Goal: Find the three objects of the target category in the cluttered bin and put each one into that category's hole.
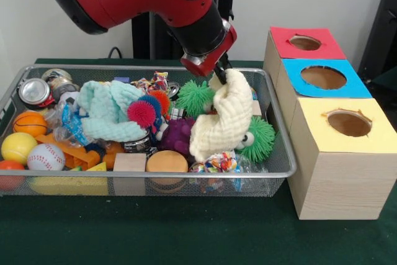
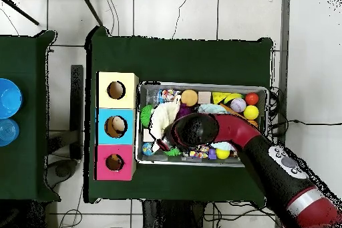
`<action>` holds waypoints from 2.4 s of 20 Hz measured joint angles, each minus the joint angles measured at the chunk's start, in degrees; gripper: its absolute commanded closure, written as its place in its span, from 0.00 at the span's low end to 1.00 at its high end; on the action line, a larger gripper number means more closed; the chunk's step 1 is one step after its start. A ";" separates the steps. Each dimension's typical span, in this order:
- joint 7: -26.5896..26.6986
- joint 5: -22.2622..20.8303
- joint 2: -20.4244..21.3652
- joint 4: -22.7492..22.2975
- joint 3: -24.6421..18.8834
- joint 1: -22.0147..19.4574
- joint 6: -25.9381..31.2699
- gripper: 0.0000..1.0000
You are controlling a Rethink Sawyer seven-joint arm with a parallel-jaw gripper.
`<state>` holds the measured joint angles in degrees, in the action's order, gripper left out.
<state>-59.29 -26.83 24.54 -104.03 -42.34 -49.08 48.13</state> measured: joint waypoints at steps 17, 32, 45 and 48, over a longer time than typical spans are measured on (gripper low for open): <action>0.00 -4.36 0.75 3.18 6.68 6.40 -0.01 0.00; 0.00 -8.37 2.27 8.26 9.16 6.79 -0.02 0.00; 0.00 -16.30 4.73 11.85 12.86 9.22 -7.15 0.00; 0.00 -16.86 5.32 11.87 13.63 9.22 -9.74 0.00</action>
<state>-59.29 -43.69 29.86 -92.16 -28.72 -39.86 38.39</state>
